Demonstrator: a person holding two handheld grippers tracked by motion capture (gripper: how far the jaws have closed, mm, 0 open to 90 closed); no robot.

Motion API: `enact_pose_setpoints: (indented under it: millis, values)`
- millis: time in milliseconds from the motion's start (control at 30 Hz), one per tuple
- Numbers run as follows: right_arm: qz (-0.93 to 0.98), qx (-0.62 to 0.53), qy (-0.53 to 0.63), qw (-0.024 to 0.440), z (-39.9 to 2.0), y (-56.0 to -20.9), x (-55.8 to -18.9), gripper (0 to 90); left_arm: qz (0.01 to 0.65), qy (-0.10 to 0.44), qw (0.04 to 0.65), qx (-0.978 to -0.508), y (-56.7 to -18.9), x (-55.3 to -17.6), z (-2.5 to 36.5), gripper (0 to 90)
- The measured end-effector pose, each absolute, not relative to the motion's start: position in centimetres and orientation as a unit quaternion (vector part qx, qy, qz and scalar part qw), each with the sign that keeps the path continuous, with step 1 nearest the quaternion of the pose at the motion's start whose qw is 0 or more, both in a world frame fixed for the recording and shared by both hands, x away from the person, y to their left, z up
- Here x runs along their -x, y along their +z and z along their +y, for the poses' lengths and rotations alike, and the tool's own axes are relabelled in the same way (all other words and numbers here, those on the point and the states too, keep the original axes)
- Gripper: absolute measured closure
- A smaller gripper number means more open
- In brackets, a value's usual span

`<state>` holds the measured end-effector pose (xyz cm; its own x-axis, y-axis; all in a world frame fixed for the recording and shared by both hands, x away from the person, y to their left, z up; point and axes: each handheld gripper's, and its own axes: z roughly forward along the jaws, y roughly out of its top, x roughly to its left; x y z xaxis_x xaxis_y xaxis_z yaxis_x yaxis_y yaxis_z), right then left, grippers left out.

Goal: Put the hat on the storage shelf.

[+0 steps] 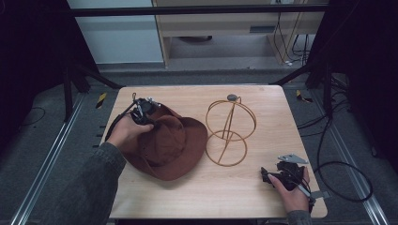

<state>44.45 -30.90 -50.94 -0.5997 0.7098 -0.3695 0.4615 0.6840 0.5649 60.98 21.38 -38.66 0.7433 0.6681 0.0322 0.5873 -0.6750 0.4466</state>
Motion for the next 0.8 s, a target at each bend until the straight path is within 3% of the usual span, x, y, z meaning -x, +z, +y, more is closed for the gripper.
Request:
enact_pose_setpoints:
  millis: [200,800]
  values:
    - [0.869,-0.337,0.211,0.294,-30.9,-50.9,-44.4,0.5,0.345,0.102,0.209,-0.909,-38.2,-60.7,21.9,88.0]
    - [0.869,-0.337,0.211,0.294,-30.9,-50.9,-44.5,0.5,0.326,0.137,0.248,-0.902,-34.5,-58.0,24.1,88.4]
